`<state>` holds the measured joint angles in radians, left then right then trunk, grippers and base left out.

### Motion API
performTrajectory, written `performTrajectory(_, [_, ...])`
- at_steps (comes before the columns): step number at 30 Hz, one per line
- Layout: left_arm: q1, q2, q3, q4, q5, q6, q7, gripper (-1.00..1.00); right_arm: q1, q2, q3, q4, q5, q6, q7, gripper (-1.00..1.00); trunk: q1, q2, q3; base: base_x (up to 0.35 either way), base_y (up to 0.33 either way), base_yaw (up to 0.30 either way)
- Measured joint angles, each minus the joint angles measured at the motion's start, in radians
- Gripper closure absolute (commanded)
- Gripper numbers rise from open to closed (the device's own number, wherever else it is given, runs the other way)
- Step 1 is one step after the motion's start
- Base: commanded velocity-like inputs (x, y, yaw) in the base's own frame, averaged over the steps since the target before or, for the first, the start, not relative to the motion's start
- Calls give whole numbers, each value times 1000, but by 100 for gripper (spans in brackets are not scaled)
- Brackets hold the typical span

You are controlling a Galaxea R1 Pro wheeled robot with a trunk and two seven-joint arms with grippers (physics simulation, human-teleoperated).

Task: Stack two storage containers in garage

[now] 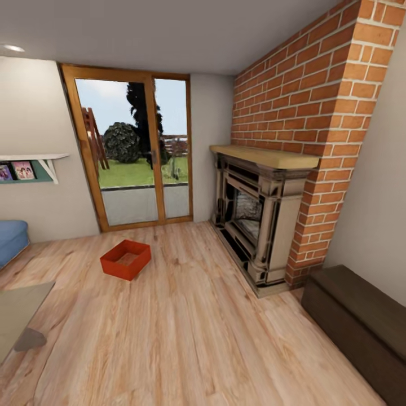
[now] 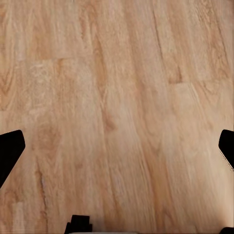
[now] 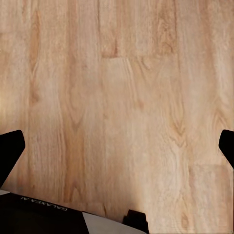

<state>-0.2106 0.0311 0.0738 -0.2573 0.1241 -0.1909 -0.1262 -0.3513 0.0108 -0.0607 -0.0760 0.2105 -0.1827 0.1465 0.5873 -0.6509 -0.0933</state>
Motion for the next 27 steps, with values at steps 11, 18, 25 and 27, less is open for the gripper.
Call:
performTrajectory(11, [0,0,0,0,0,0,0,-100,0,0,-1,0,0,0,0,-100,0,0,0,324,-98,251])
performTrajectory(18, [0,0,0,0,0,0,0,-100,0,0,0,-1,0,0,0,-100,0,0,0,324,-4,251])
performTrajectory(25, [0,0,0,0,0,0,0,-100,0,0,0,0,0,0,0,-100,0,0,0,324,-9,251])
performTrajectory(27, [0,0,0,0,0,0,0,-100,0,0,0,0,0,0,0,-100,0,0,0,323,-69,251])
